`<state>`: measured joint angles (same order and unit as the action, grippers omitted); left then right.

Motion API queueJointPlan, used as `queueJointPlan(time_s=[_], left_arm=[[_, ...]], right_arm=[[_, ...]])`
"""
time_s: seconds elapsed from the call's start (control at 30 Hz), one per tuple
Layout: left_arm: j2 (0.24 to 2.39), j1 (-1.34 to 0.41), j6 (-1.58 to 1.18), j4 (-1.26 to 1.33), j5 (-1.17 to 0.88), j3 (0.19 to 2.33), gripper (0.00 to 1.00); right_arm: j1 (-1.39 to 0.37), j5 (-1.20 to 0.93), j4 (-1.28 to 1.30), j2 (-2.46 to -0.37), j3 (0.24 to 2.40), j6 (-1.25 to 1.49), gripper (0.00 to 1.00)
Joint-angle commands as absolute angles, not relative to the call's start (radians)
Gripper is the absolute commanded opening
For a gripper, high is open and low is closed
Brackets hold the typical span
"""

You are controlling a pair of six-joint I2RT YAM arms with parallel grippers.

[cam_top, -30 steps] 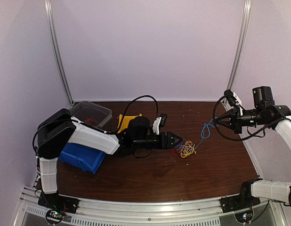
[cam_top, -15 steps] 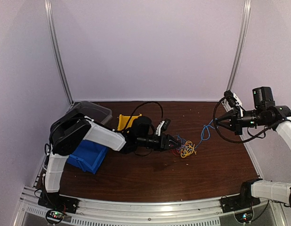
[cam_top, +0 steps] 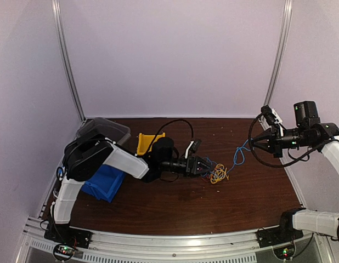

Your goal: Untangle the cables

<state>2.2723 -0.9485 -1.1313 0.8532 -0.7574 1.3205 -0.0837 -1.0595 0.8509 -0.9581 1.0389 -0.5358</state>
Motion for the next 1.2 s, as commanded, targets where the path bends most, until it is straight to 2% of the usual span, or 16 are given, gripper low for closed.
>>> queueJointPlan(time_s=[0.0, 0.13, 0.23, 0.37, 0.57, 0.63, 0.7, 0.77, 0.83, 1.03, 1.17], left_arm=[[2.293, -0.943, -1.199, 1.031, -0.828, 1.314, 0.55], [2.293, -0.943, -1.219, 1.063, -0.84, 1.31, 0.39], [2.293, -0.943, -1.224, 1.073, -0.851, 1.31, 0.19], [2.291, -0.941, -1.26, 1.122, -0.863, 1.297, 0.0], [2.182, -0.924, -1.223, 1.087, -0.839, 1.221, 0.0], [2.098, -0.912, -1.12, 0.959, -0.809, 1.203, 0.0], [1.992, -0.902, -0.948, 0.726, -0.729, 1.21, 0.0], [1.884, -0.899, -0.746, 0.415, -0.568, 1.254, 0.0], [1.801, -0.899, -0.611, 0.209, -0.399, 1.298, 0.0], [1.68, -0.858, -0.463, -0.033, -0.214, 1.391, 0.0], [1.6, -0.835, -0.403, -0.101, -0.101, 1.432, 0.0]], right_arm=[[-0.091, -1.074, 0.852, -0.955, 1.053, -0.544, 0.0], [-0.091, -1.076, 0.828, -0.957, 1.049, -0.524, 0.0], [-0.092, -1.076, 0.825, -0.959, 1.047, -0.522, 0.0], [-0.092, -1.063, 0.818, -0.949, 1.031, -0.52, 0.0], [-0.09, -1.001, 0.784, -0.942, 0.978, -0.514, 0.0], [-0.087, -0.954, 0.79, -0.948, 0.952, -0.546, 0.0], [-0.073, -0.91, 0.79, -0.959, 0.914, -0.58, 0.0], [-0.048, -0.903, 0.798, -0.974, 0.89, -0.617, 0.0], [-0.032, -0.905, 0.8, -0.989, 0.87, -0.643, 0.0], [-0.027, -0.813, 0.76, -1.015, 0.849, -0.65, 0.0], [-0.027, -0.745, 0.74, -1.028, 0.835, -0.646, 0.0]])
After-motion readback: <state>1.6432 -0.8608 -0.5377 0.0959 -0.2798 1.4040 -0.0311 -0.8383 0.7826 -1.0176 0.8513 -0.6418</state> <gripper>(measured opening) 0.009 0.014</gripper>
